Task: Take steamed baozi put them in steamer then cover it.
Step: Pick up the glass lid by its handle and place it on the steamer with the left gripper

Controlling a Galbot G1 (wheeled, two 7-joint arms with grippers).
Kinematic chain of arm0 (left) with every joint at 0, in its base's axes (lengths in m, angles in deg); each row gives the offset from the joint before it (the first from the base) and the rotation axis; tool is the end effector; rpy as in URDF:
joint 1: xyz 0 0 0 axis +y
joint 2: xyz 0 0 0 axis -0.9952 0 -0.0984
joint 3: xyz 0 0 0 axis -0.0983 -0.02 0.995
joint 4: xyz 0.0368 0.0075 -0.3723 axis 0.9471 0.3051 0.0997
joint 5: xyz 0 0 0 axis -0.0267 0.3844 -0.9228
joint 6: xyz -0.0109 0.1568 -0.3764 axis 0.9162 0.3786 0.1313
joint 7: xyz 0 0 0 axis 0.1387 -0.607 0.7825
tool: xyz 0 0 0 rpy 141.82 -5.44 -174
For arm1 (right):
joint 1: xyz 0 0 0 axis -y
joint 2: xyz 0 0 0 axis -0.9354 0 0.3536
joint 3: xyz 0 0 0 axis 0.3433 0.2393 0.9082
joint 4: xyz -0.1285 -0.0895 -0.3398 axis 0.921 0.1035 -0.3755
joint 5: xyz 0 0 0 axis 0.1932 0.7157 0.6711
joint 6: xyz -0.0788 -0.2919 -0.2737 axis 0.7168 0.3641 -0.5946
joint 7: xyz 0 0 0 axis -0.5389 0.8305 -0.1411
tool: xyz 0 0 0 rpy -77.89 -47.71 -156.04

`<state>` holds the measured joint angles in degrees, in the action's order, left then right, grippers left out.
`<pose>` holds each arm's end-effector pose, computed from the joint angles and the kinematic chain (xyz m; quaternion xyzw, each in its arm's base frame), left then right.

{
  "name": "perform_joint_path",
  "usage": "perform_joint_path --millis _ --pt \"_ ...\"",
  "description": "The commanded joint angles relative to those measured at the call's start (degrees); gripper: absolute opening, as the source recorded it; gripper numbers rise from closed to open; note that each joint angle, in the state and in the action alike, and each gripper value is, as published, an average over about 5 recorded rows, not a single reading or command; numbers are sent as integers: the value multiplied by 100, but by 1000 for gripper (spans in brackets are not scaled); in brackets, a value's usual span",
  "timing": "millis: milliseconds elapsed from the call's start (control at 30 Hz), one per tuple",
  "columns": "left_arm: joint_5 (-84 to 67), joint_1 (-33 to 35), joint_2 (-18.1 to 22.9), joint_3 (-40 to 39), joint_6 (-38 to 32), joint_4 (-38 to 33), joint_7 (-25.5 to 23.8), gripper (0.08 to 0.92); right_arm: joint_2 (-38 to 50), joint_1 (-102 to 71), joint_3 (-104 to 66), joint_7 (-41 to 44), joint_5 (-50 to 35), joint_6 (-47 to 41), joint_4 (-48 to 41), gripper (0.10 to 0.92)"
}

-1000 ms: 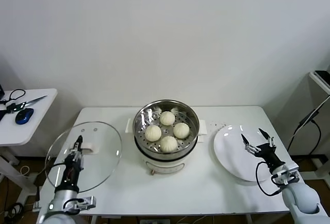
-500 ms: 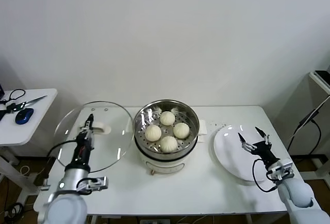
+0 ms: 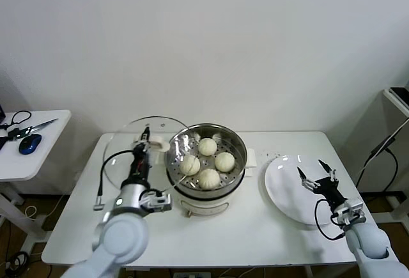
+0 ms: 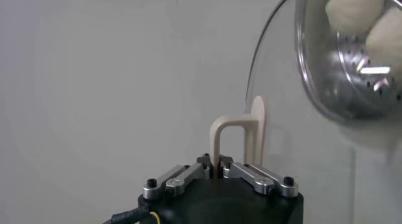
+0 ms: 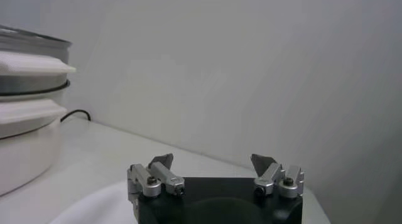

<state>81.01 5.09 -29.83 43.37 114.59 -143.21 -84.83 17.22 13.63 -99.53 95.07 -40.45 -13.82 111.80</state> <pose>0.3097 -0.0596 -0.2270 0.0419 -0.6964 -0.7164 0.0006 0.3519 -0.2511 -0.4172 0.0958 -0.9866 0.1142 0.0659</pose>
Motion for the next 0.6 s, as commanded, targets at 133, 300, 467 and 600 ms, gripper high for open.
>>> perform_joint_path --millis 133,300,467,600 --pt "797 -1110 1783 -1138 397 1206 -443 150 10 -68 -183 22 25 43 -20 823" --pt "837 -990 2175 -1160 397 1564 -199 150 13 -125 -242 46 32 78 -34 823" --pt "843 -983 2397 -1179 397 1803 -62 150 15 -155 -285 59 37 103 -49 823" --pt "886 -1009 2463 -1153 397 1931 -62 150 12 -170 -307 77 47 126 -63 823"
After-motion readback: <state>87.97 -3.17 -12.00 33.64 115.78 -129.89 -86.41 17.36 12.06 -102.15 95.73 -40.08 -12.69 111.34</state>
